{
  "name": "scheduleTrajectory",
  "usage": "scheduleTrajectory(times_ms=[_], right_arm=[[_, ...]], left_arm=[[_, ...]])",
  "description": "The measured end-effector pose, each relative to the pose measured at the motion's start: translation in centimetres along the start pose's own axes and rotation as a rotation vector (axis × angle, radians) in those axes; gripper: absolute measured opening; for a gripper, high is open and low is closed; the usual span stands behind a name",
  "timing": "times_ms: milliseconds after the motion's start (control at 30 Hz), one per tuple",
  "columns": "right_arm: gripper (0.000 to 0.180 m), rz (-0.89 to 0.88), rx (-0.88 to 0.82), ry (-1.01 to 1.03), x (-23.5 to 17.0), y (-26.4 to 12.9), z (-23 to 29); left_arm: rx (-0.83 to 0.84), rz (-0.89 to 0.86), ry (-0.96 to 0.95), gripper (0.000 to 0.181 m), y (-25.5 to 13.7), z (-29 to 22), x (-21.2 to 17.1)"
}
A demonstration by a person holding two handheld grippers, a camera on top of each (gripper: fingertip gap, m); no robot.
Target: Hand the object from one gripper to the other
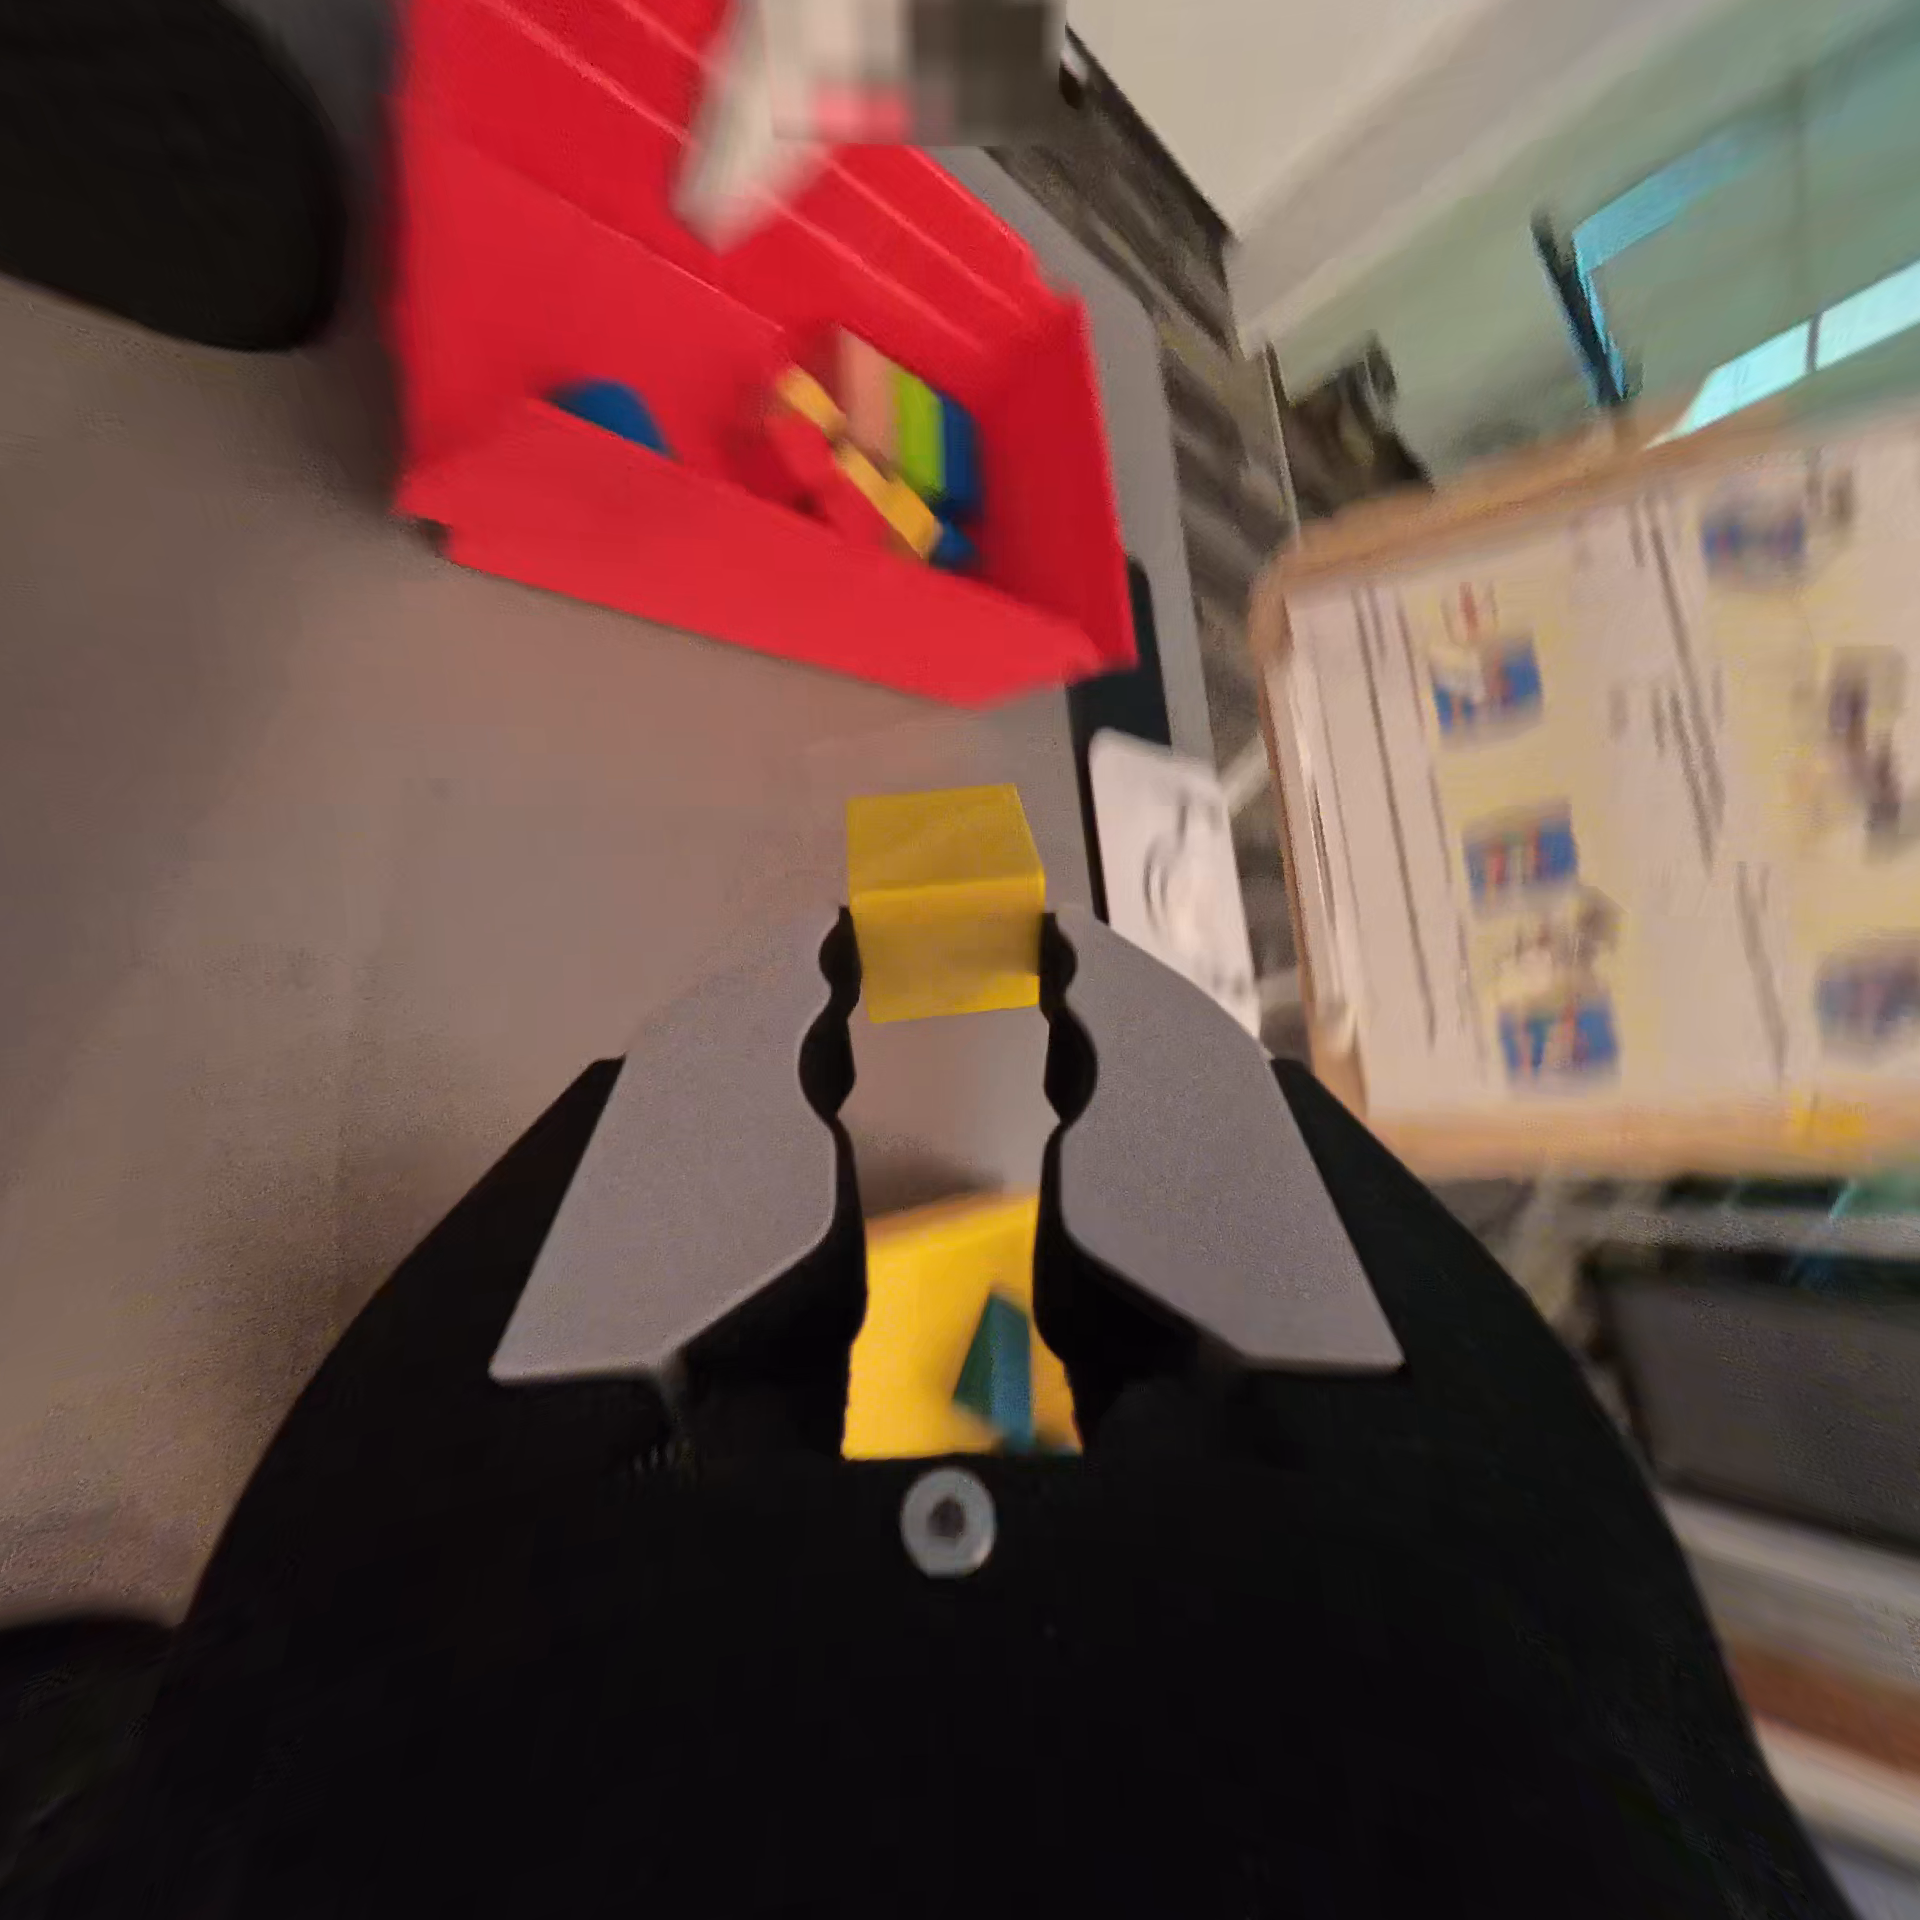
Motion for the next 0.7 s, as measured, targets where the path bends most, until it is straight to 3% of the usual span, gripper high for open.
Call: scheduleTrajectory(times_ms=[133,300,433,700], right_arm=[[0.034,0.366,-0.079,0.479,-11.2,-2.3,-3.8],[0.034,0.841,0.024,0.859,-21.9,-0.6,-2.2],[0.034,0.991,-0.009,1.107,-24.7,1.5,-1.7],[0.035,1.114,-0.147,1.152,-26.6,2.8,-1.6]], left_arm=[[0.049,-0.017,0.019,0.053,-1.1,-0.5,0.0],[0.057,0.001,0.036,0.052,-0.9,-0.9,0.3],[0.059,0.028,0.037,0.053,-0.5,-0.9,0.3],[0.047,0.039,0.029,0.051,-0.4,-0.7,0.1]])
Point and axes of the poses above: each gripper's, where its closed fingertips meet, y out along the fingers, x out of its top, z = x × y across the jaws, the point moved 8 cm from there along -y, back along the fingers, and after that the axes turned 1 degree about -y, right-handed, at the moved point
